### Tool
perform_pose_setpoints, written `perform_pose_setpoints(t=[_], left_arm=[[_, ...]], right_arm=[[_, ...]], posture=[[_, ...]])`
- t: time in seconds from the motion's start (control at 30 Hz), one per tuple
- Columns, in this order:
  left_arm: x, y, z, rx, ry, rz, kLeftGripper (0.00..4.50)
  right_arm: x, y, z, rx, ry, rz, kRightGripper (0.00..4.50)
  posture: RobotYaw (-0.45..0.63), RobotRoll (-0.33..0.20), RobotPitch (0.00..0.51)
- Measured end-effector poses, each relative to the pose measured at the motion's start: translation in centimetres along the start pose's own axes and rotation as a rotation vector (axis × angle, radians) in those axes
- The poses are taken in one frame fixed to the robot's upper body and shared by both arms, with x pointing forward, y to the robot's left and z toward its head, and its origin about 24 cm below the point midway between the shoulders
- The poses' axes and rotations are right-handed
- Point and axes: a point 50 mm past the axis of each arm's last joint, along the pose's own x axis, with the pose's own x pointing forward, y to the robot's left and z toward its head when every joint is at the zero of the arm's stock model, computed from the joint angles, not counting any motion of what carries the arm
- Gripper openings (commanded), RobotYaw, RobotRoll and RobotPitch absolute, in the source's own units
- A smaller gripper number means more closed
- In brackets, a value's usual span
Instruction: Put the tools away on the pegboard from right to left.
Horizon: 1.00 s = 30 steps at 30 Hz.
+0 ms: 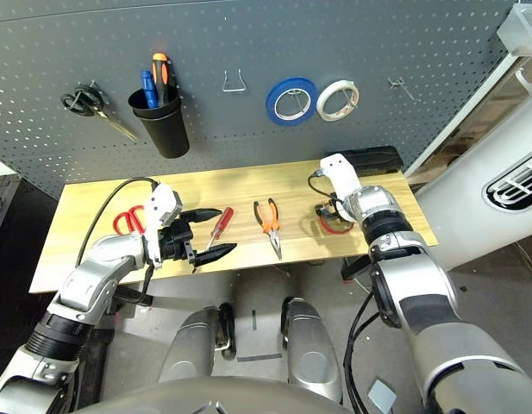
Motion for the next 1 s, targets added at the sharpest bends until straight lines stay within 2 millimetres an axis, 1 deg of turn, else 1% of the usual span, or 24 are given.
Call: perform_pose_setpoints(t=[0.07, 0.1, 0.13, 0.23, 0.4, 0.7, 0.83, 1.0], left_arm=[[-0.1, -0.3, -0.4, -0.012, 0.008, -0.008, 4.5], [-0.2, -0.5, -0.5, -0.015, 0.011, -0.01, 4.5], [-0.3, -0.6, -0.6, -0.016, 0.013, -0.011, 4.5], [-0.4, -1.1, -0.5, -0.014, 0.011, -0.02, 4.5], [-0.6, -1.7, -0.8, -0.026, 0.017, -0.027, 4.5], [-0.6, -2.0, -0.3, -0.028, 0.009, -0.03, 4.5], [-0.8, -2.5, -0.4, -0.042, 0.009, -0.033, 4.5], [-0.8, -2.7, 0.0, -0.038, 0.006, -0.038, 4.5]], right_arm=[[0.2, 0.1, -0.3, 0.005, 0.004, -0.001, 4.48], [0.4, 0.4, -0.4, 0.006, 0.007, 0.003, 4.48], [0.5, 0.6, -0.5, 0.006, 0.01, 0.007, 4.48], [0.8, 1.0, -0.8, 0.005, 0.017, 0.014, 4.48], [1.2, 1.8, -1.0, -0.003, 0.024, 0.024, 4.48], [1.6, 2.3, -1.5, -0.008, 0.037, 0.017, 4.48], [1.7, 2.4, -1.5, -0.009, 0.037, 0.02, 4.48], [1.7, 2.5, -1.5, -0.008, 0.037, 0.021, 4.48]], posture=[[-0.05, 0.0, 0.155], [-0.05, 0.0, 0.155], [-0.05, 0.0, 0.168], [-0.04, 0.0, 0.181], [-0.03, 0.0, 0.197], [-0.02, 0.0, 0.22], [-0.02, 0.0, 0.233], [-0.02, 0.0, 0.245]])
